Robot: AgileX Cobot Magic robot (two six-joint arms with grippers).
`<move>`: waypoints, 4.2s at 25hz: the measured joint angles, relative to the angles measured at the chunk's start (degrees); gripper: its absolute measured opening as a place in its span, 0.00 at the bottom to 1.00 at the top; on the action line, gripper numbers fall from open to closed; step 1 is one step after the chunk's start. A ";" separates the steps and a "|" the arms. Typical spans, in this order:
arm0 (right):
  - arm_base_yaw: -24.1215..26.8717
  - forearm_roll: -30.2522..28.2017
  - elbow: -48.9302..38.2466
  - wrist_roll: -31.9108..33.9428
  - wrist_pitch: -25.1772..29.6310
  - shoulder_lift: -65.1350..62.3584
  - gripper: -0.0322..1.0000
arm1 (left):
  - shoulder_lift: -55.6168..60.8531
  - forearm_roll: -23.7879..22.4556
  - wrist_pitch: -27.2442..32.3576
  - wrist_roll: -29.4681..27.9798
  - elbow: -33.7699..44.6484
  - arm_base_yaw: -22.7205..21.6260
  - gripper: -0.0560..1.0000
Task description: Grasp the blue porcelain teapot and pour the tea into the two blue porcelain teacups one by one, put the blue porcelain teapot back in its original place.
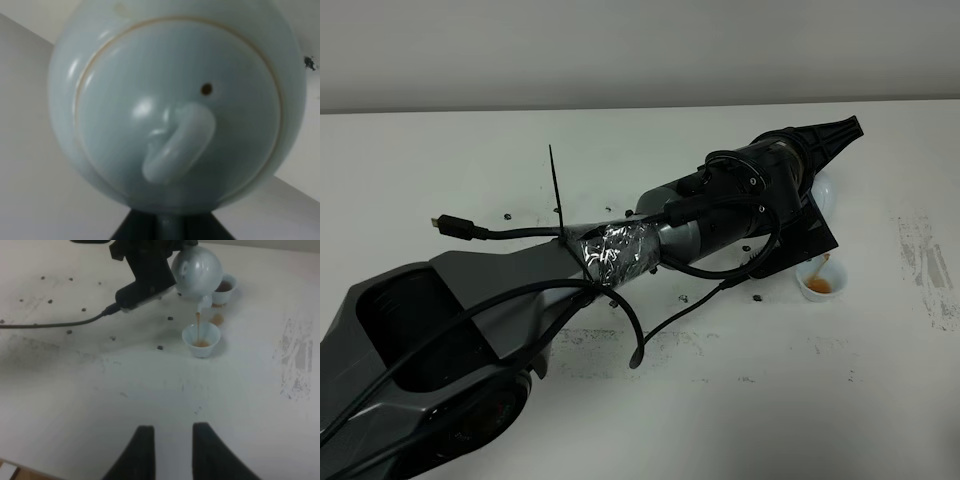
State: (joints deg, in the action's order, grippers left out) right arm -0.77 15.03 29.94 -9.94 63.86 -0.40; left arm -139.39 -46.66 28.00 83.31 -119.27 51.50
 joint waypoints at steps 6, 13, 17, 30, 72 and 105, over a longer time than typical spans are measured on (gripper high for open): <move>0.00 0.00 0.00 0.00 0.00 0.00 0.24 | 0.00 -0.12 0.00 0.00 0.00 0.00 0.14; 0.00 0.00 0.00 0.00 0.00 0.00 0.24 | 0.00 -0.12 0.00 0.00 0.00 0.00 0.14; 0.00 0.00 0.00 0.00 0.00 0.00 0.24 | 0.00 -0.12 0.00 0.05 0.00 0.00 0.14; 0.00 0.00 0.00 0.00 0.00 0.00 0.24 | 0.00 -1.54 0.00 0.35 0.00 0.00 0.14; 0.00 0.00 0.00 0.00 0.00 0.00 0.24 | 0.00 -2.59 -0.06 3.03 0.00 0.49 0.14; 0.00 0.00 0.00 0.00 0.00 0.00 0.24 | -0.02 -2.59 0.12 2.98 0.00 0.49 0.14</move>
State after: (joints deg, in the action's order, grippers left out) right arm -0.77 15.03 29.94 -9.94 63.86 -0.40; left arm -139.41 -49.25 28.12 86.28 -119.27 51.98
